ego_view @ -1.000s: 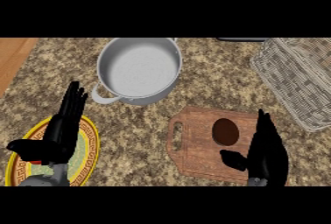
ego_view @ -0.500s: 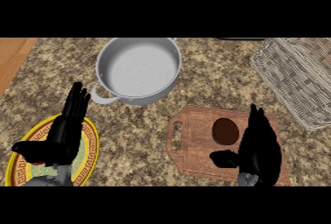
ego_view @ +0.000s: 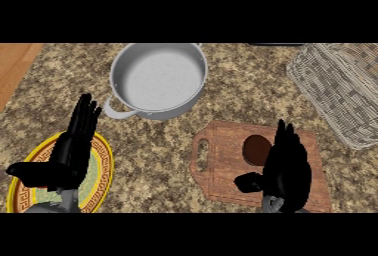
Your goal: Pick the cupcake from the cutting board and place it in the basket
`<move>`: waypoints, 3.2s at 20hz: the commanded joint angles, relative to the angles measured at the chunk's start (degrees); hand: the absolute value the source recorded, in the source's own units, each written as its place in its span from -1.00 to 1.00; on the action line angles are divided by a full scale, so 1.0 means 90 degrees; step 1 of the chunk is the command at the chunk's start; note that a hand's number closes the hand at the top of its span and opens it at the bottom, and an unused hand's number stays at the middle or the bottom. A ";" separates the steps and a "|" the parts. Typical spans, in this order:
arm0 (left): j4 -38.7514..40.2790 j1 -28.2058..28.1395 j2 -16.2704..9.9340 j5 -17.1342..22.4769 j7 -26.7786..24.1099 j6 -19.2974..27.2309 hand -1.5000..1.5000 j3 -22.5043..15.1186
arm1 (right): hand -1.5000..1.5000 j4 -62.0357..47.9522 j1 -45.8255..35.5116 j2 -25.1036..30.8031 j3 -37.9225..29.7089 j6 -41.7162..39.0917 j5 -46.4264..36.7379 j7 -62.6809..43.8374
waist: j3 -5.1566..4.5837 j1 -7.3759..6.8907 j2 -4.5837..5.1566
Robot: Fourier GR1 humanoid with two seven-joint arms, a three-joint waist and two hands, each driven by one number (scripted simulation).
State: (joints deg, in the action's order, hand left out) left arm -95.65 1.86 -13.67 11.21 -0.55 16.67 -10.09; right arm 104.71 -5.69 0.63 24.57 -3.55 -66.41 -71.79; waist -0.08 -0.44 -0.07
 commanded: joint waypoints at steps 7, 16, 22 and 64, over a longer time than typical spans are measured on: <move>0.0162 -0.0085 -0.0025 0.0063 -0.0236 -0.0220 0.00 0.0233 | -1.00 -0.0553 -0.0493 -0.0066 -0.0109 0.0020 0.0027 -0.1493 | 0.0004 -0.0001 0.0011; 0.0425 0.0138 0.0231 0.0032 -0.0238 -0.0193 0.00 0.0229 | -1.00 -0.1127 -0.0704 -0.0066 -0.0251 0.0165 0.0326 -0.1454 | 0.0003 0.0016 0.0027; -0.0275 0.0062 0.0049 -0.0083 0.0368 -0.0100 0.00 0.0189 | -1.00 -0.1461 -0.0399 -0.0066 -0.0249 0.0702 0.0427 -0.1215 | 0.0013 -0.0022 0.0001; 0.0063 0.0142 0.0551 -0.0476 -0.0024 -0.0587 0.00 0.0248 | 1.00 -0.4992 -0.2820 0.0249 -0.2219 0.1052 0.0959 0.0346 | 0.0022 -0.0406 0.0250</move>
State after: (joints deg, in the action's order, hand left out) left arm -95.66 1.76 -9.09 6.84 -0.63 12.04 -7.22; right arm 68.59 -21.35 1.62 13.20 5.26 -58.89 -63.60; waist -0.15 -1.84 0.59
